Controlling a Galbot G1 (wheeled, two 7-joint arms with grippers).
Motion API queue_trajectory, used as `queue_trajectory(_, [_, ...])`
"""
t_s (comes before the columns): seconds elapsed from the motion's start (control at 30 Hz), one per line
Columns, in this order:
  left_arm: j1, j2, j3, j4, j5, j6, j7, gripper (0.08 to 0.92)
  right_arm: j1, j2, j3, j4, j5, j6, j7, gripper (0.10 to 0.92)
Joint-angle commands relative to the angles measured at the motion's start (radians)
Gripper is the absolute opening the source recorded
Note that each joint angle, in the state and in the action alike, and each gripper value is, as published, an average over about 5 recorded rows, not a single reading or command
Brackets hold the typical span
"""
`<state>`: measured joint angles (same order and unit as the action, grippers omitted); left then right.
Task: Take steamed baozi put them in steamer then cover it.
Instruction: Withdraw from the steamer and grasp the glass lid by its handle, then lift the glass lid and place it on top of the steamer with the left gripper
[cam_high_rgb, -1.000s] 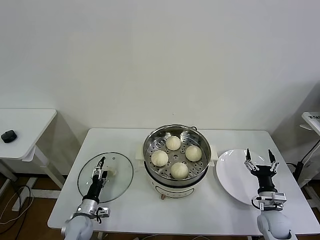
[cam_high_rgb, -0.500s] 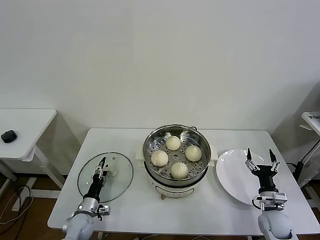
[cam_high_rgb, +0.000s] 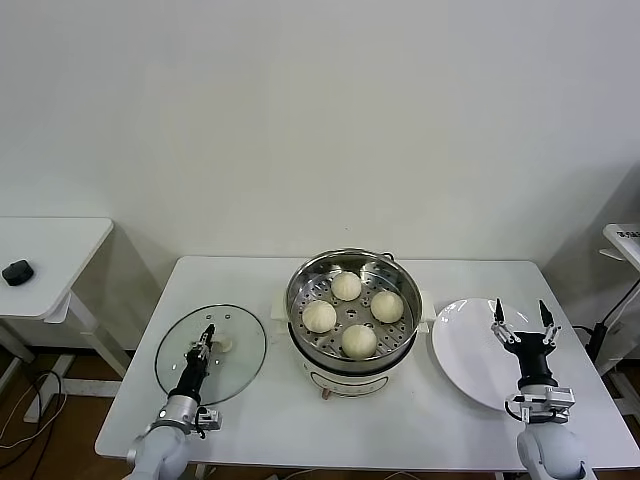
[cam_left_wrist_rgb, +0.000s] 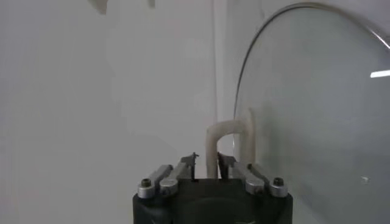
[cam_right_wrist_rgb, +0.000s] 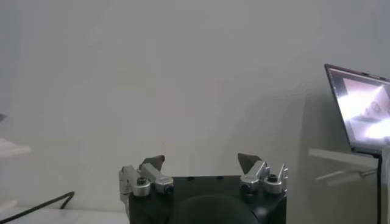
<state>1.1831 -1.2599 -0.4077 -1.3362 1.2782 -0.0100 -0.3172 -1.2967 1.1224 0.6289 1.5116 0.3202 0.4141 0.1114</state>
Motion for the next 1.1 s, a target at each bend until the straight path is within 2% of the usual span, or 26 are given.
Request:
queue_trajectory(0.03, [-0.004,0.003,-0.002,0.007,-0.036,0.0,0.004,0.198,0.0,0.002,-0.002,-0.005,-0.003,0.005,-0.003,0.823])
queue_trajectory(0.2, [0.006,0.01,-0.007,-0.03,-0.072,-0.005,0.004,0.191,0.001,0.003,-0.004,-0.006,-0.005,0.007,-0.005,0.823])
queue_trajectory(0.33, [0.034,0.017,-0.021,-0.109,-0.117,0.004,0.014,0.191,0.003,0.003,-0.006,-0.006,-0.006,0.007,-0.005,0.823])
queue_trajectory(0.53, [0.079,0.039,-0.074,-0.304,-0.173,0.049,0.053,0.191,0.009,0.005,-0.013,-0.004,-0.012,0.006,-0.003,0.823])
queue_trajectory(0.8, [0.098,0.076,-0.129,-0.601,-0.226,0.168,0.132,0.191,0.021,0.011,-0.021,0.002,-0.016,0.002,0.0,0.823])
queue_trajectory(0.93, [0.097,0.092,-0.078,-0.735,-0.238,0.249,0.178,0.191,0.024,0.016,-0.025,0.007,-0.022,-0.002,0.001,0.823])
queue_trajectory(1.1, [0.069,0.094,0.099,-0.866,-0.219,0.344,0.232,0.191,0.027,0.02,-0.032,0.015,-0.034,-0.026,0.014,0.823])
